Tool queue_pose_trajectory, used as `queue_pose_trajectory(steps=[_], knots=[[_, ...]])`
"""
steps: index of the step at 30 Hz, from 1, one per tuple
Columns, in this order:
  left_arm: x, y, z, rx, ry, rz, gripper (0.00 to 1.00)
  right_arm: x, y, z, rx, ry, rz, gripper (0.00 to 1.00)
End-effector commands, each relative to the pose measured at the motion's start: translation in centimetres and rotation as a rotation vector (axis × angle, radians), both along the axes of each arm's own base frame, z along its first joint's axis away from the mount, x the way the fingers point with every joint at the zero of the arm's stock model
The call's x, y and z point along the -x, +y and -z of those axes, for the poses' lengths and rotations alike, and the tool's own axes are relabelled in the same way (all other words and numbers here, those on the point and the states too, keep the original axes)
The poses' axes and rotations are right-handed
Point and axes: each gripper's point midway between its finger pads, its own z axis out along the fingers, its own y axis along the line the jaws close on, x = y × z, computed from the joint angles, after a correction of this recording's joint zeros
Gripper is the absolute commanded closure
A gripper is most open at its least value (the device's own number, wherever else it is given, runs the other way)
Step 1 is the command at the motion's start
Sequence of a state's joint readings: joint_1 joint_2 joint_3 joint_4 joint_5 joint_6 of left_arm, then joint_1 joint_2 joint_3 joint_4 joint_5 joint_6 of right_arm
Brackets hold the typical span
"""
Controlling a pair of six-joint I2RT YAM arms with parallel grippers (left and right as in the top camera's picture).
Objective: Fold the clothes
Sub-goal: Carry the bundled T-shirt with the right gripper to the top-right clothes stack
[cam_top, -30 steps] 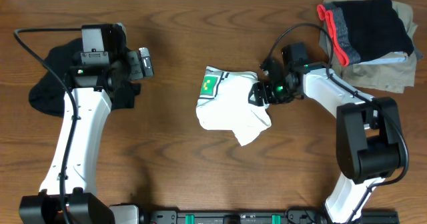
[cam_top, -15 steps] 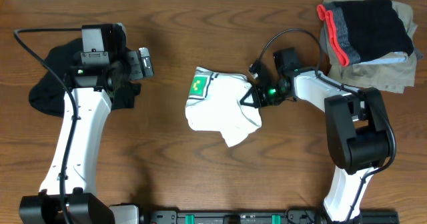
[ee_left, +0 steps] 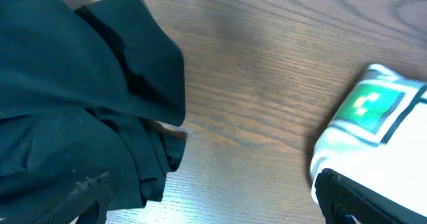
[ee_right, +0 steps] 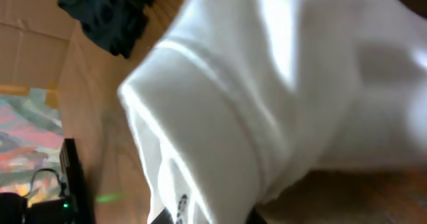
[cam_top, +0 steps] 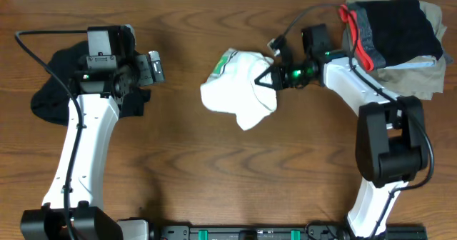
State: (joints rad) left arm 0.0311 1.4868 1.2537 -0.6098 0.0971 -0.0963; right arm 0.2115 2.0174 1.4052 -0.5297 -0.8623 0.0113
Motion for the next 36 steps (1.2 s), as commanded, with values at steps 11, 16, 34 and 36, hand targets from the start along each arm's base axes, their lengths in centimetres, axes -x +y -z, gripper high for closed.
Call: queue_pose_trajectory(steps=[11,16,34,36], knots=[[-0.2,0.3,0.0,-0.019,0.002,0.003,0.02,-5.1,-1.8,-11.2,-0.009,-0.238,0.141,0.99],[-0.2,0.3,0.0,-0.019,0.002,0.003,0.02,-7.9,-3.7,-15.2,0.0,-0.354,0.212,0.99],[-0.2,0.4,0.1,-0.02,0.005,0.003,0.02,-15.8,-24.9,-22.4,0.076,-0.526,0.857,0.99],[-0.2,0.4,0.1,-0.02,0.005,0.003,0.02,-16.0,-27.4,-22.4,0.106,-0.529,0.939,0.99]])
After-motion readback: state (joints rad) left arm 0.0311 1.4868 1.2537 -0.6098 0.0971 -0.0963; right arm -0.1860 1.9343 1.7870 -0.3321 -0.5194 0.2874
